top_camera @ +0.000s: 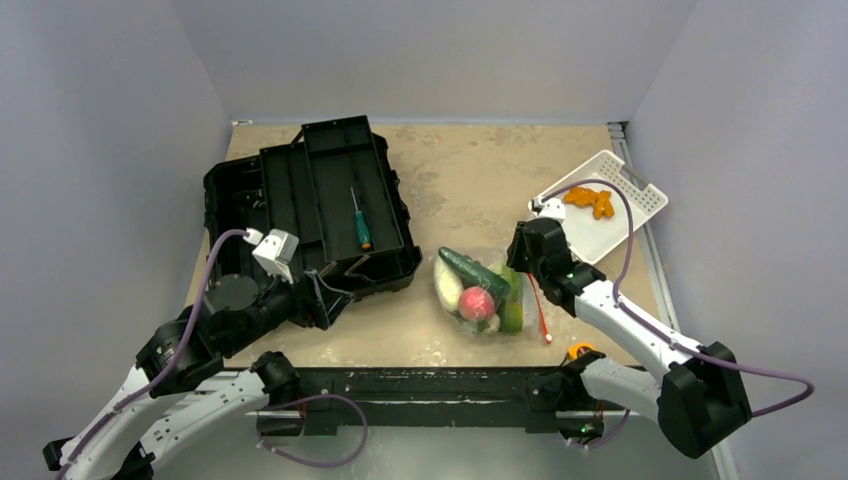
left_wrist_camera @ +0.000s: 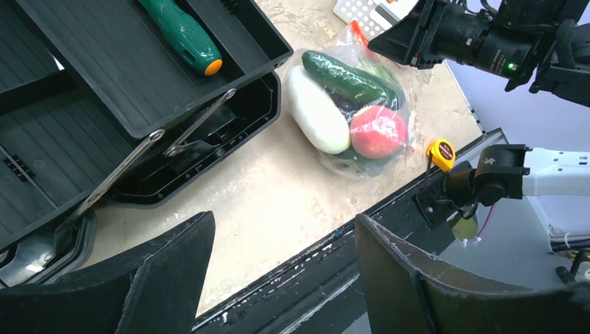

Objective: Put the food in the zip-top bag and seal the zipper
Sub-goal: Place the zipper food storage bag at the center of the board, then reset both arms

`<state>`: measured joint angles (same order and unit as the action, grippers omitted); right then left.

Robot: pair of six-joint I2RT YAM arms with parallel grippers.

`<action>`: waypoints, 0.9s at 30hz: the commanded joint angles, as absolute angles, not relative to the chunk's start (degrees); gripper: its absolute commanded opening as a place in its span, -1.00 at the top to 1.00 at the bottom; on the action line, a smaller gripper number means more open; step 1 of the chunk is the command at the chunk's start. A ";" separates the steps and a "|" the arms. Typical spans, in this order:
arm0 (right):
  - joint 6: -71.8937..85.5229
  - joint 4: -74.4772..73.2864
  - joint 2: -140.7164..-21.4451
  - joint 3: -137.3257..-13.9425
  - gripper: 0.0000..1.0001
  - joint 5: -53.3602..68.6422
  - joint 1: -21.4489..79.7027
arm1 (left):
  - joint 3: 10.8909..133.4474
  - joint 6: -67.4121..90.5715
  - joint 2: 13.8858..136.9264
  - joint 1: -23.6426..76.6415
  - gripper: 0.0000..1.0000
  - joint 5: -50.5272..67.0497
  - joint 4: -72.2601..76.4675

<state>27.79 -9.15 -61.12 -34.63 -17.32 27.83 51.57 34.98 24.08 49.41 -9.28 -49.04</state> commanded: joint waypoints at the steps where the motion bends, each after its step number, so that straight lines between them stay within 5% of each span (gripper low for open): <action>1: 26.92 -8.22 -60.51 -36.35 0.43 -19.73 27.76 | 54.28 35.58 24.52 49.28 -0.46 -10.31 -48.50; 13: 26.42 -9.77 -50.03 -34.81 -0.31 -21.67 27.61 | 56.77 33.15 24.67 49.22 -0.49 -16.41 -50.56; 20: 22.88 -13.78 -37.92 -38.25 -0.87 -21.69 27.61 | 59.29 28.03 25.51 49.27 -0.75 -22.21 -52.04; 27: 19.71 -16.85 -31.12 -46.89 -0.98 -21.54 27.70 | 63.25 23.70 25.48 49.22 -0.96 -27.89 -51.59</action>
<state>22.68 -15.49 -33.52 -39.72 -20.03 27.83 60.03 27.55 25.28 49.41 -23.05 -52.49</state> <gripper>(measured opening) 0.987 0.958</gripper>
